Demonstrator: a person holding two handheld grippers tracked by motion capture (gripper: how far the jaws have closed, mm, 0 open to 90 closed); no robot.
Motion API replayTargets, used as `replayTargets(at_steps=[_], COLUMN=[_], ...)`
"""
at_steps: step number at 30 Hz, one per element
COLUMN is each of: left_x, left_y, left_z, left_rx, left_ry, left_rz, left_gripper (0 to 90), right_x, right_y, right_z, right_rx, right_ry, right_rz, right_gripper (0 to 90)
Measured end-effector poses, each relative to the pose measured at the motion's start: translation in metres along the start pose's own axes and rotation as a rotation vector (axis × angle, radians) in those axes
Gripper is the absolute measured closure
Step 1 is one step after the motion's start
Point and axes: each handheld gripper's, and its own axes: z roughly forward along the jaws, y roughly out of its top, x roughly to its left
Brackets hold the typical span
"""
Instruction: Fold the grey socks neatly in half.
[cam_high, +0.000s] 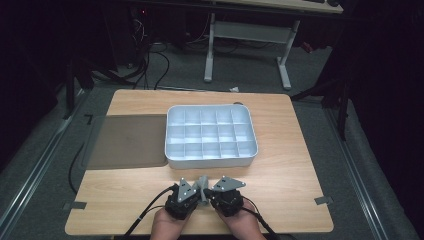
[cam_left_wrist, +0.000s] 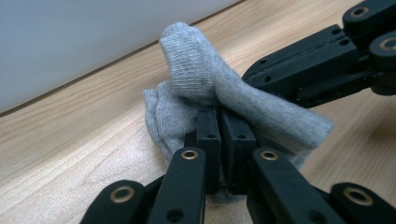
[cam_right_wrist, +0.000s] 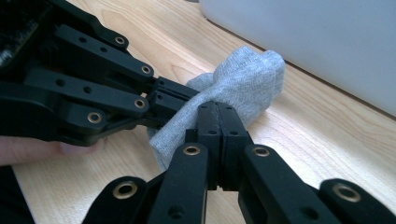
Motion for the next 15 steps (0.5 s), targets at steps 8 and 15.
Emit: replayTargets(at_steps=[8,15], left_x=[0.006,0.013], left_y=[0.003,0.006], left_z=[0.000,-0.019], left_rx=[-0.015,-0.120], left_ry=[-0.036,-0.037], left_rz=[-0.070,-0.099], left_gripper=[74.9,63.5], right_x=[-0.006,-0.014], right_y=[0.000,-0.001], right_z=[-0.001,0.000], right_rx=[0.006,0.015], right_ry=[-0.023,-0.030], right_rz=[0.002,0.010], right_gripper=[90.0,89.6])
